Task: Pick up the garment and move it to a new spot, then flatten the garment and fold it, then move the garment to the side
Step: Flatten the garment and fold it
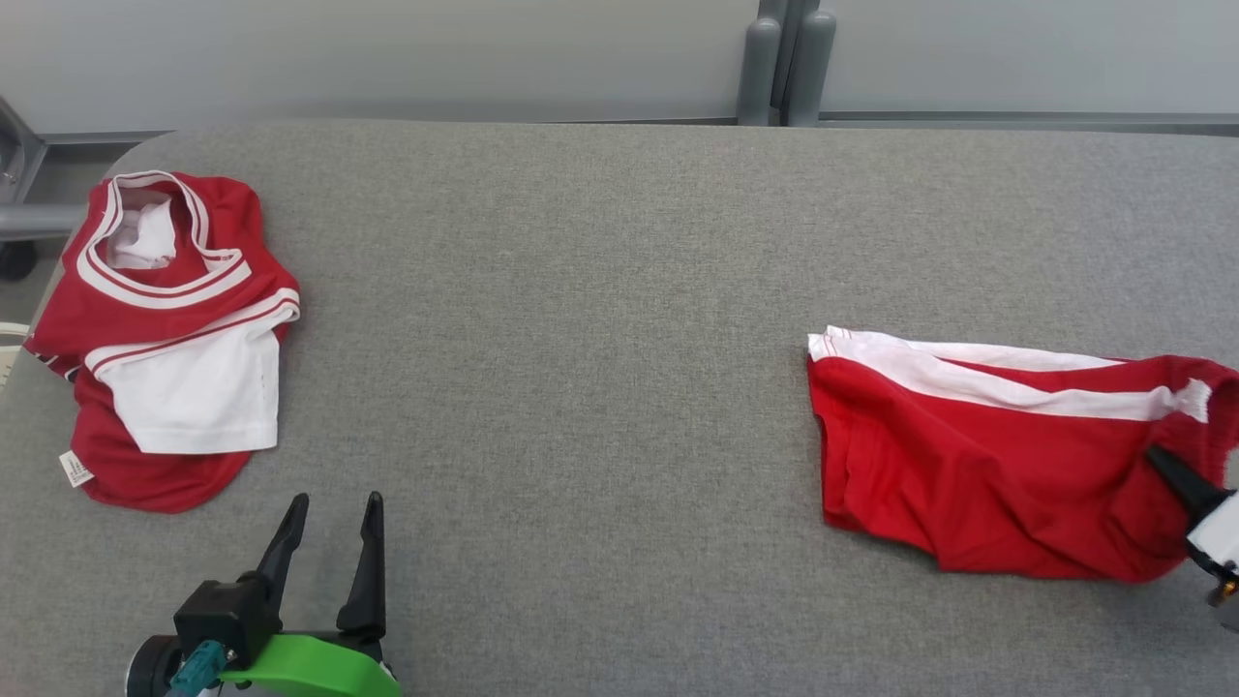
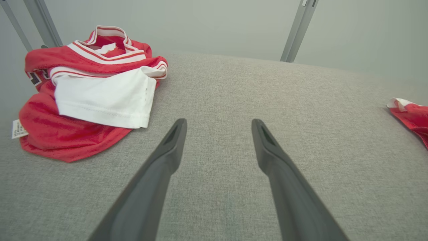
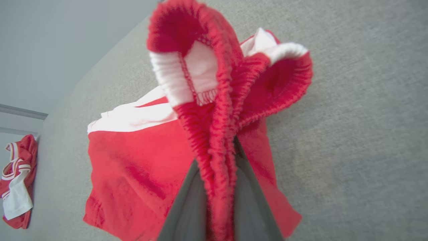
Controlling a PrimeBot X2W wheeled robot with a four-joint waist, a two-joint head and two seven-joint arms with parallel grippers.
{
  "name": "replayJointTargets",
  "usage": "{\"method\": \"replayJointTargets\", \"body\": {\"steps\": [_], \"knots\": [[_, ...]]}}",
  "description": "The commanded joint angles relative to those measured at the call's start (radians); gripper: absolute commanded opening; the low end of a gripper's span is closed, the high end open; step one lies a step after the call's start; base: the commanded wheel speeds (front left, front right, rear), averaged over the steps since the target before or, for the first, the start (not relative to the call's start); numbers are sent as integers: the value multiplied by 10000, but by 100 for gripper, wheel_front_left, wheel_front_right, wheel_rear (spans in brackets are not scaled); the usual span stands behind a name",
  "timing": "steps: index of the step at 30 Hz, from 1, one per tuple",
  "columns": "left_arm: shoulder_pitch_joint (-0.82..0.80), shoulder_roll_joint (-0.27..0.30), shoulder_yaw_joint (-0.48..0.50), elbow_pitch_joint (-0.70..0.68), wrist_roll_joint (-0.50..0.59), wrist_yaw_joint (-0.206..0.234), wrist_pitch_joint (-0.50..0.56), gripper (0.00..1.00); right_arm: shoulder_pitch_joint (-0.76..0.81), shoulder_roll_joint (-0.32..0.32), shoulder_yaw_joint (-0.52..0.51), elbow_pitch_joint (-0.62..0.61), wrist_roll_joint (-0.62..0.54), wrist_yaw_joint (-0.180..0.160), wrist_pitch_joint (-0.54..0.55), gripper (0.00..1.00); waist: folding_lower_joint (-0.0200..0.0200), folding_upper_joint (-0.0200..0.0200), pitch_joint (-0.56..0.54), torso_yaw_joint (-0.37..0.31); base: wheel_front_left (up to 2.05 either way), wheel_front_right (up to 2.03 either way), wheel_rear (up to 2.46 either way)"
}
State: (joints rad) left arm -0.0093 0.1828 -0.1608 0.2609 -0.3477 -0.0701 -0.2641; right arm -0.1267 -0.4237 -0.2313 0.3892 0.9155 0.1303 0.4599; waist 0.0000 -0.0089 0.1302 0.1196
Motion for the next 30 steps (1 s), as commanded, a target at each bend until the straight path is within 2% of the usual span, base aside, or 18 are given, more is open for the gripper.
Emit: {"method": "replayJointTargets", "body": {"steps": [1,5,8,14,21,26,28,29,30], "knots": [[80,-115,69,10,196,-117,-2,100,-199,289,279,-733,28,7,345,0,0,89,-12,-68,0,0,0],[-24,-290,144,112,407,-271,-2,100,-450,1050,1049,-1975,-659,7,973,0,0,89,26,-116,0,0,0],[-156,-346,164,177,551,-348,-2,100,-693,1622,1692,-2434,-1533,7,1342,0,0,89,87,-132,0,0,0],[-391,-414,165,308,740,-461,-2,100,-1374,2969,2580,-2227,-3179,8,1530,0,0,89,321,-73,0,0,0],[-505,-355,204,445,818,-534,-2,100,-2054,3619,3265,-1418,-4204,8,1164,0,0,89,491,-4,0,0,0],[-503,-334,175,576,859,-571,-2,100,-2510,3706,3550,-804,-4443,8,880,0,0,89,567,-67,0,0,0],[-515,-359,142,612,868,-585,-2,100,-2647,3719,3861,-629,-4194,8,729,0,0,89,577,-99,0,0,0],[-528,-380,134,628,864,-590,-2,100,-2710,3734,4001,-573,-4070,8,607,26,0,89,583,-111,0,0,0],[-541,-404,123,644,862,-593,-2,100,-2764,3730,4111,-537,-3998,8,492,100,0,89,587,-124,0,0,0]]}}
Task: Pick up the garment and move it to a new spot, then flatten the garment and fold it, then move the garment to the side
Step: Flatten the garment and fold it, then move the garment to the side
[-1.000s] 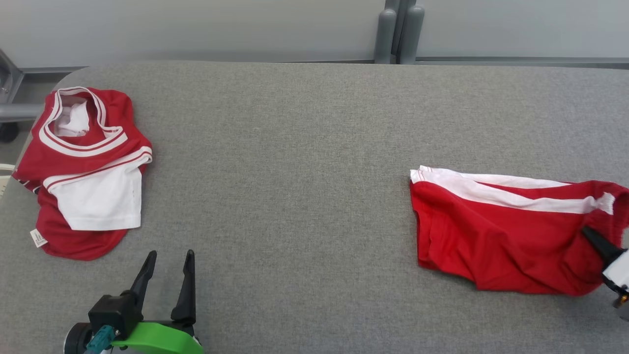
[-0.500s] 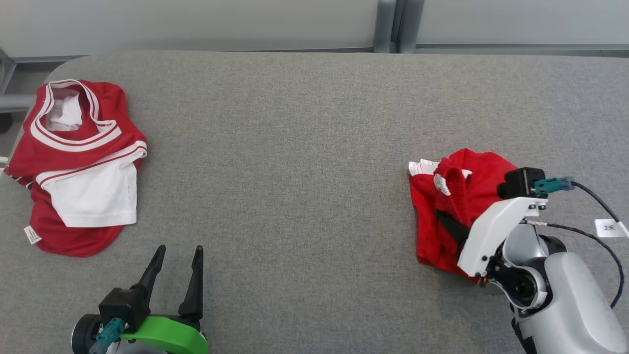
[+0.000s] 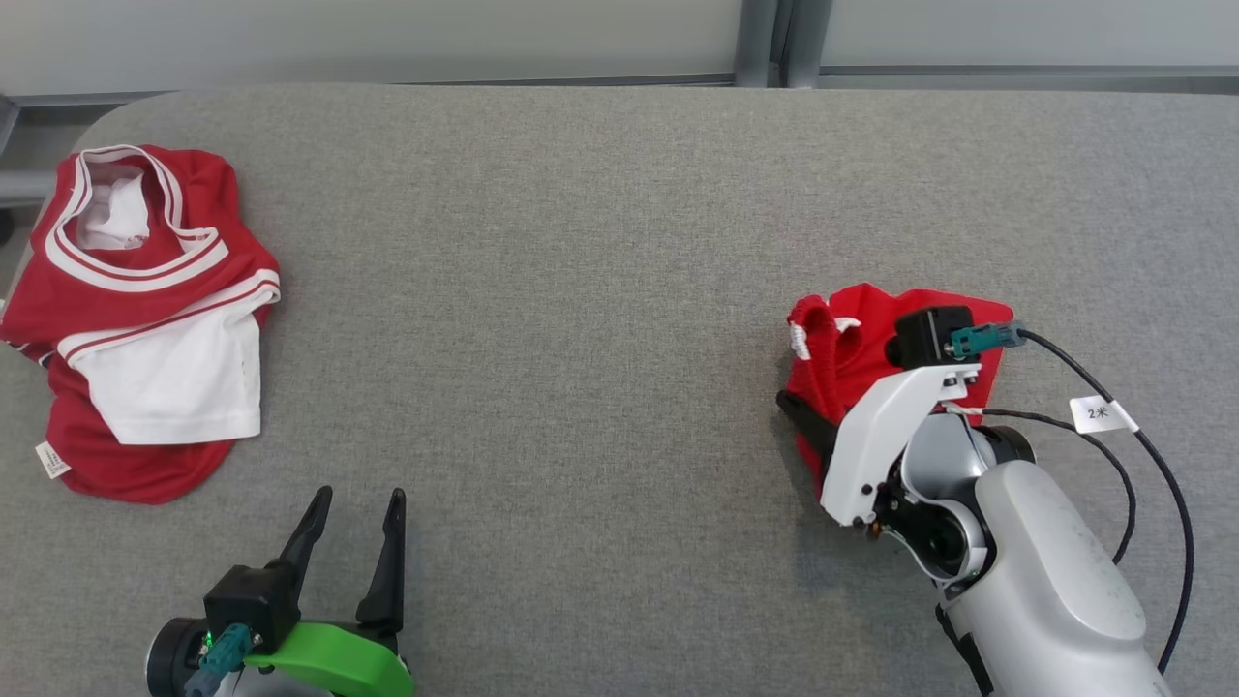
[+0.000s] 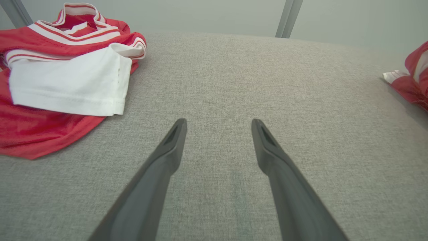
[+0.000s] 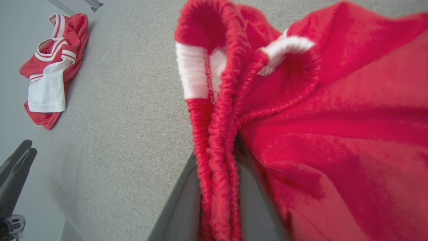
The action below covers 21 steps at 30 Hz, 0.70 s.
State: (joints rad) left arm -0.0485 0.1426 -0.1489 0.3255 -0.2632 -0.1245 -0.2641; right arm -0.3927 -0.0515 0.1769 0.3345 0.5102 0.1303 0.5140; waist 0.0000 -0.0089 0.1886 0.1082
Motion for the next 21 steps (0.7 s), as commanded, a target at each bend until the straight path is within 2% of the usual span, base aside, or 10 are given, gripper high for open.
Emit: {"method": "replayJointTargets", "body": {"steps": [1,5,9,11,16,21], "knots": [[-157,-16,-10,25,23,-51,-2,100,-116,3,112,71,140,8,-111,100,0,89,1,-25,0,0,0],[-146,26,26,91,6,-47,-2,100,-28,-7,494,-262,456,8,-57,100,0,89,-11,-119,0,0,0],[-47,73,152,12,-32,-52,-2,100,391,-15,319,-1433,854,6,404,100,0,89,55,-261,0,0,0],[-8,78,230,-59,-38,-54,-2,100,627,-45,-126,-2262,974,6,818,100,0,89,122,-329,0,0,0],[-62,-47,313,-273,5,-60,-2,100,1186,-675,-1936,-3907,817,6,2337,100,0,89,450,-359,0,0,0],[-367,-156,149,-352,47,-62,-2,100,1273,-1003,-3134,-4055,597,8,3997,100,0,89,806,-230,0,0,0]]}}
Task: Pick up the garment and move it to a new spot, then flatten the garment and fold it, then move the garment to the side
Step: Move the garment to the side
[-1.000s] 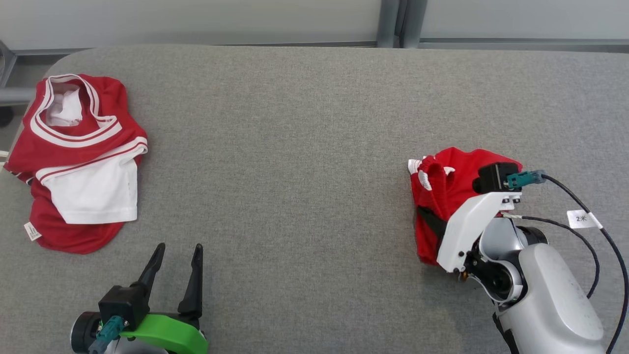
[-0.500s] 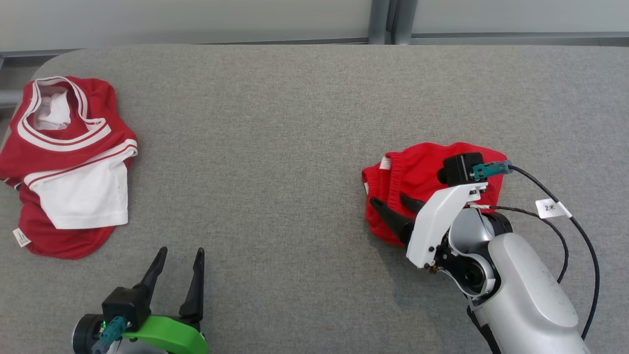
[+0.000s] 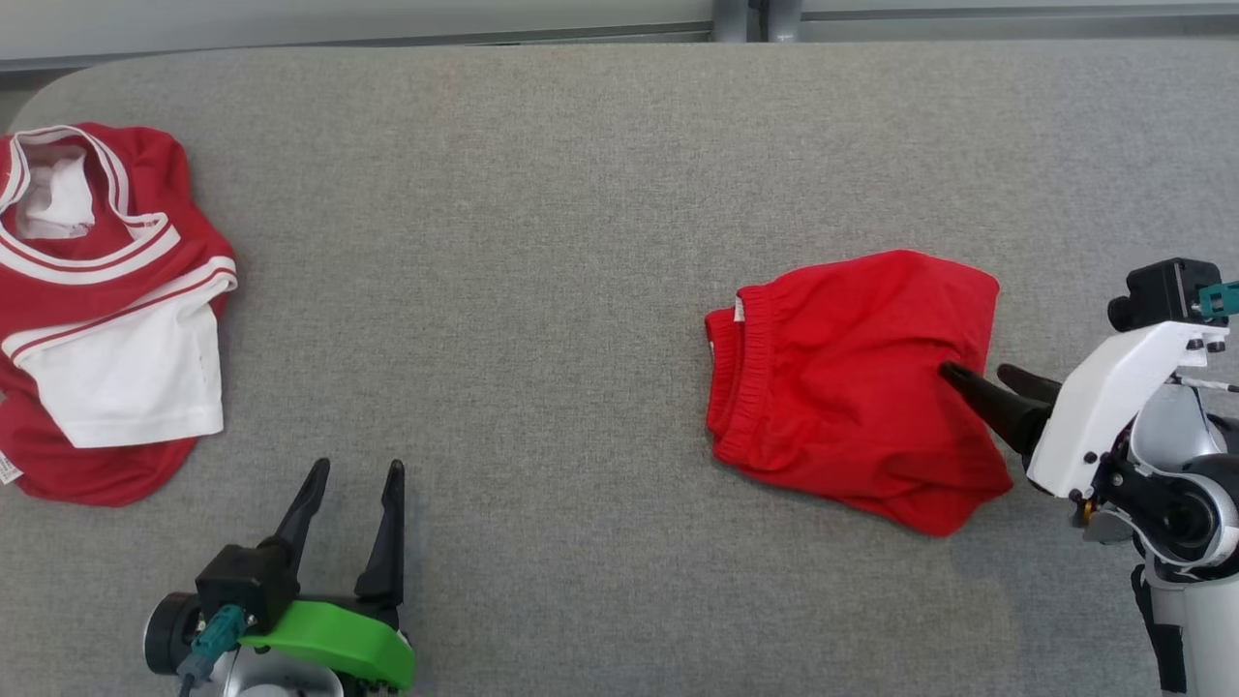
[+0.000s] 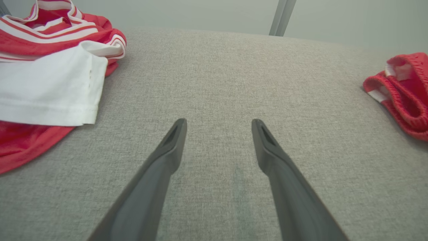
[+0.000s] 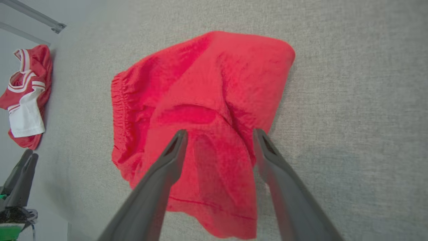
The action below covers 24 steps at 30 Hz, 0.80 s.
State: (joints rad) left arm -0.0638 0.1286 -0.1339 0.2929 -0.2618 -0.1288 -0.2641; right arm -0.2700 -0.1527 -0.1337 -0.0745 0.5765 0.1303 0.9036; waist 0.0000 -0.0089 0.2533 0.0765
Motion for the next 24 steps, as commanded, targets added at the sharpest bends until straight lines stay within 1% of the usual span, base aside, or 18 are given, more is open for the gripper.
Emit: {"method": "replayJointTargets", "body": {"steps": [1,6,7,9,10,11,12,13,14,15,16,17,21,22,23,24], "knots": [[-246,-31,-33,-17,25,-21,-2,100,-21,-51,-123,104,-173,8,346,100,0,89,214,121,0,0,0],[-534,-104,-186,93,-36,-27,-2,100,-159,-119,-244,451,-376,6,1225,100,0,89,347,369,0,0,0],[-490,-110,-212,92,-116,-29,-2,100,231,-46,-191,538,34,6,1938,100,0,89,310,501,0,0,0],[-419,-78,-203,122,-129,-30,-2,100,404,-13,-169,585,160,6,2187,100,0,89,263,505,0,0,0],[-385,-66,-206,142,-136,-30,-2,100,486,1,-146,588,256,6,2274,53,0,89,225,503,0,0,0],[-353,-58,-210,153,-136,-30,-2,100,567,49,-154,584,383,6,2361,37,0,89,188,497,0,0,0],[-327,-45,-213,164,-132,-30,-2,100,664,96,-170,558,519,6,2447,30,0,89,148,486,0,0,0],[-318,-26,-206,165,-130,-31,-2,100,759,110,-197,512,639,6,2535,25,0,89,111,469,0,0,0],[-311,-1,-193,157,-121,-31,-2,100,860,109,-205,446,729,8,2617,22,0,89,70,441,0,0,0],[-298,17,-189,144,-114,-31,-2,100,936,104,-218,386,784,6,2674,21,0,89,46,416,0,0,0],[-281,39,-181,127,-101,-29,-2,100,1001,90,-212,345,856,6,2707,16,0,89,12,370,0,0,0],[-249,84,-178,118,-82,-30,-2,100,1083,136,-307,313,967,6,2689,0,0,89,-45,283,0,0,0],[-296,141,-242,101,-79,-30,-2,100,1033,415,-589,504,1123,6,2418,0,0,89,-66,157,0,0,0],[-325,146,-276,101,-83,-30,-2,100,971,473,-637,585,1117,6,2313,3,0,89,-54,136,0,0,0],[-352,152,-305,105,-90,-30,-2,100,908,526,-650,674,1048,6,2178,19,0,89,-50,120,0,0,0],[-376,163,-314,106,-98,-30,-2,100,854,576,-619,778,980,6,2067,44,0,89,-39,106,0,0,0]]}}
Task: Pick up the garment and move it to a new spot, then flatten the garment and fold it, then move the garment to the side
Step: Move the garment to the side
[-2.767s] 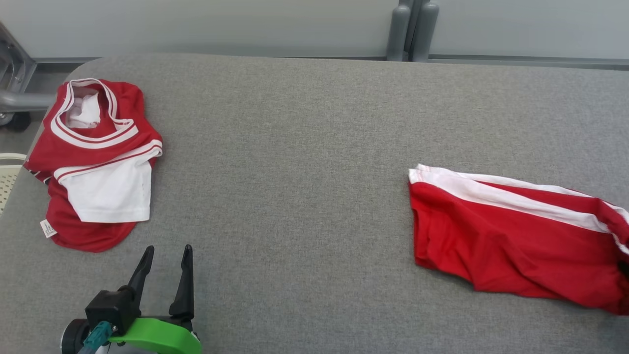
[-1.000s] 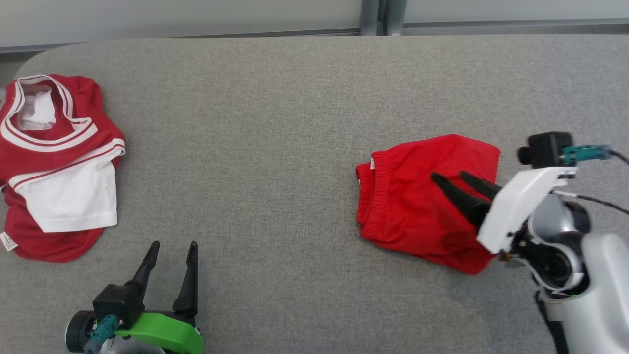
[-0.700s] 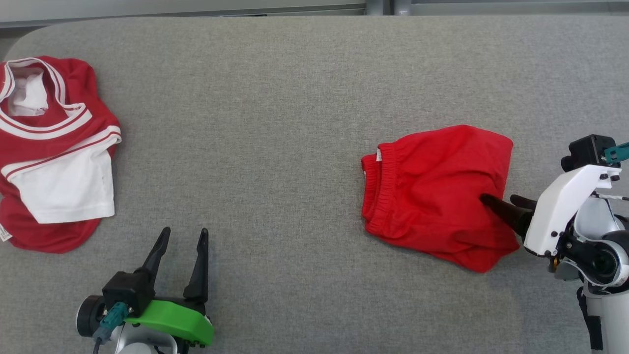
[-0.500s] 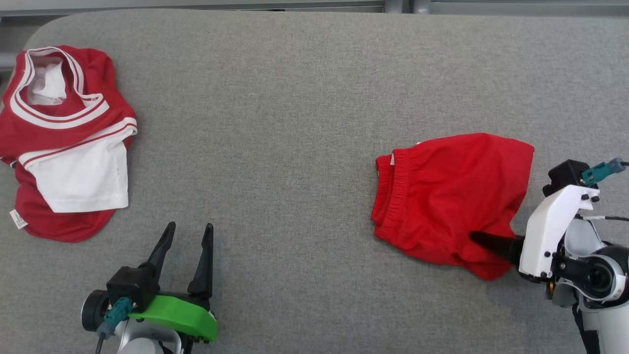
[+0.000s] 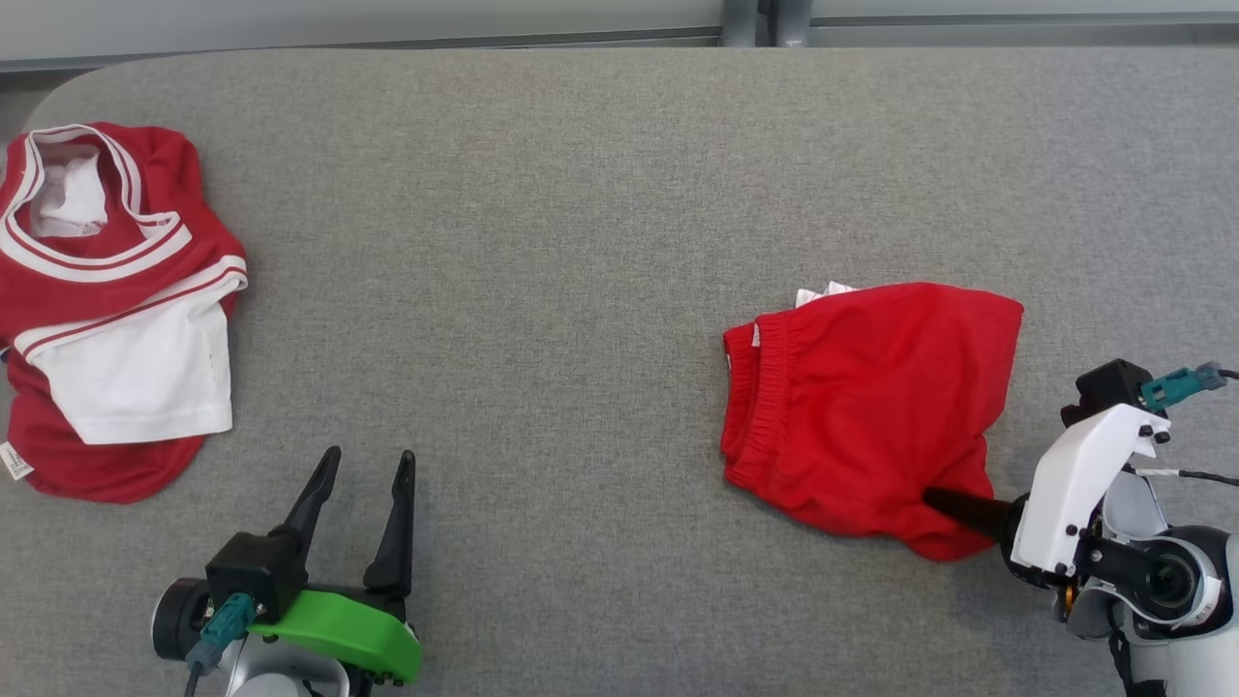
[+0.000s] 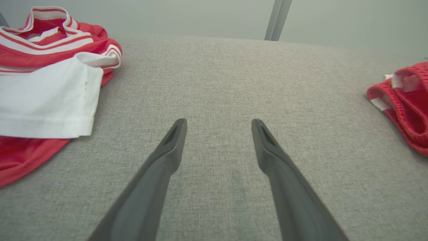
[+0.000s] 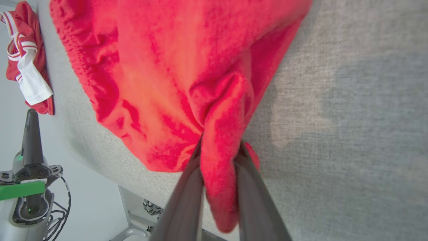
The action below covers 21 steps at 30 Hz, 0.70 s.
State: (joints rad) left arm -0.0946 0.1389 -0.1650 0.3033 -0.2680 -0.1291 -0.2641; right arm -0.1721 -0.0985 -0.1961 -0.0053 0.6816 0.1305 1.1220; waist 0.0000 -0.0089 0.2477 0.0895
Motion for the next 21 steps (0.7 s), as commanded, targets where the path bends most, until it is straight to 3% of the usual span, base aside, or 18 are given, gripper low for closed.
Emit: {"method": "replayJointTargets", "body": {"steps": [1,2,9,10,11,12,21], "knots": [[-88,63,-17,3,-47,-26,-2,100,-172,69,62,201,-102,4,-226,84,0,89,30,-34,0,0,0],[-105,63,-25,3,-56,-27,-2,100,-211,91,116,305,-149,4,-341,100,0,89,41,-40,0,0,0],[-99,47,-60,13,-71,-27,-2,100,-602,243,656,1033,-102,4,-1226,100,0,89,71,-13,0,0,0],[-98,31,-65,16,-75,-27,-2,100,-638,223,762,1098,-86,4,-1378,56,0,89,67,-1,0,0,0],[-97,18,-63,22,-85,-27,-2,100,-683,195,829,1166,-47,4,-1503,22,0,89,63,13,0,0,0],[-96,6,-64,30,-96,-27,-2,100,-739,168,912,1195,43,6,-1595,0,0,89,51,24,0,0,0],[117,41,134,-31,-58,-27,-2,100,-1052,-346,949,1183,591,4,-1709,0,0,89,-66,-110,0,0,0]]}}
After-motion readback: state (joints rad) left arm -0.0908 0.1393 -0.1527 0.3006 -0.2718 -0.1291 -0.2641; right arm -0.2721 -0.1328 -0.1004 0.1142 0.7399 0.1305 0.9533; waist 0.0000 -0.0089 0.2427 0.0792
